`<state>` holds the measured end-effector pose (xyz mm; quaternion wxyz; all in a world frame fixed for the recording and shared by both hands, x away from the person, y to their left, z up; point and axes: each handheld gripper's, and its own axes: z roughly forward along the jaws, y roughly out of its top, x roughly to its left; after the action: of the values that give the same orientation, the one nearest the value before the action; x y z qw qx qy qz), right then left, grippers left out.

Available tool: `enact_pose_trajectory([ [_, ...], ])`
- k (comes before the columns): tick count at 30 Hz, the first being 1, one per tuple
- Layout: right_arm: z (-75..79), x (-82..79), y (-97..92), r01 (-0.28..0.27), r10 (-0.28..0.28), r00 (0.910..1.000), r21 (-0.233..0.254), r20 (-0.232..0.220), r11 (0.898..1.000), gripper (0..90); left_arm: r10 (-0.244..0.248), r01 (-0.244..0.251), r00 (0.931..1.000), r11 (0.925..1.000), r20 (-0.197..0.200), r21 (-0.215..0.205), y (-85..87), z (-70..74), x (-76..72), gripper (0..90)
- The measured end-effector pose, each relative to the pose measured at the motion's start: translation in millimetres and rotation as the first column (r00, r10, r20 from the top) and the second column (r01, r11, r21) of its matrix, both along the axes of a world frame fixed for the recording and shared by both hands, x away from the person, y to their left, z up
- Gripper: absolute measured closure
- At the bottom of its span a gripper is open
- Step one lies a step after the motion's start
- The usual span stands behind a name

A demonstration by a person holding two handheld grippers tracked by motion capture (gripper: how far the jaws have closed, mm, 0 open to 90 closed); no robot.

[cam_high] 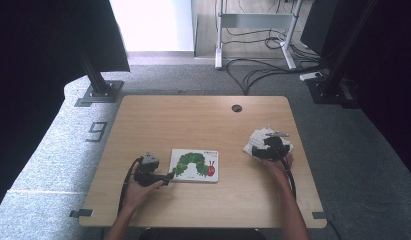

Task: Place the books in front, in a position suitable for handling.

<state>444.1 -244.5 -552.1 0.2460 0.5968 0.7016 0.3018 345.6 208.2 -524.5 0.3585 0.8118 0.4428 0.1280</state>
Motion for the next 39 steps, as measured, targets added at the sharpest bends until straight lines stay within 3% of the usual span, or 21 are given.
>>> enact_pose_trajectory([
  [7,0.8,-0.6,-2.3,0.03,-0.03,0.9996,-0.004,-0.003,1.0,10.1,-0.008,0.008,1.0,1.0,0.0,0.002,-2.7,-1.2,-1.0,19.0],
  [14,5.9,-4.9,-12.5,0.077,-0.077,0.997,-0.003,0.006,0.997,41.0,-0.011,0.011,0.9999,0.9999,0.005,-0.001,-3.8,-1.0,-3.0,19.4],
  [20,4.0,-11.9,-13.3,0.059,-0.059,0.9971,0.004,0.048,0.998,64.3,-0.009,0.009,0.9999,1.0,0.009,-0.003,-3.5,0.2,-3.8,19.5],
  [24,3.4,-15.1,-11.0,0.045,-0.044,0.997,-0.015,0.063,0.999,69.5,-0.006,0.006,0.9999,1.0,0.01,-0.005,-2.8,0.2,-4.1,19.5],
  [27,5.3,-17.6,-10.7,0.025,-0.024,0.9985,-0.019,0.049,0.999,73.2,-0.004,0.004,0.9999,1.0,0.01,-0.005,-1.7,0.4,-4.1,19.6],
  [29,7.4,-19.9,-12.3,0.007,-0.007,0.9993,0.006,0.036,1.0,74.8,0.004,-0.004,1.0,1.0,0.009,-0.006,0.5,0.1,-3.4,19.6],
  [32,9.2,-27.8,-18.4,-0.018,0.013,0.9983,0.089,0.057,0.996,76.5,0.01,-0.01,0.9999,0.9999,0.007,-0.004,1.3,-1.2,-2.3,20.0],
  [33,9.2,-27.8,-18.4,-0.018,0.013,0.9983,0.089,0.057,0.996,76.5,0.01,-0.01,0.9999,0.9999,0.007,-0.004,1.3,-1.2,-2.3,20.3],
  [36,8.5,-42.7,-23.9,-0.05,0.033,0.9944,0.172,0.1,0.984,76.7,0.003,-0.003,1.0,1.0,0.004,0.0,-1.2,-2.7,-2.2,21.5],
  [38,8.8,-45.7,-23.8,-0.059,0.04,0.9929,0.173,0.112,0.983,76.7,0.002,-0.002,1.0,1.0,0.003,0.003,-2.0,-3.1,-2.4,21.5],
  [39,10.6,-51.8,-22.6,-0.072,0.045,0.9892,0.191,0.139,0.979,77.0,-0.003,0.003,1.0,1.0,0.002,0.004,-3.1,-3.5,-3.0,21.9],
])
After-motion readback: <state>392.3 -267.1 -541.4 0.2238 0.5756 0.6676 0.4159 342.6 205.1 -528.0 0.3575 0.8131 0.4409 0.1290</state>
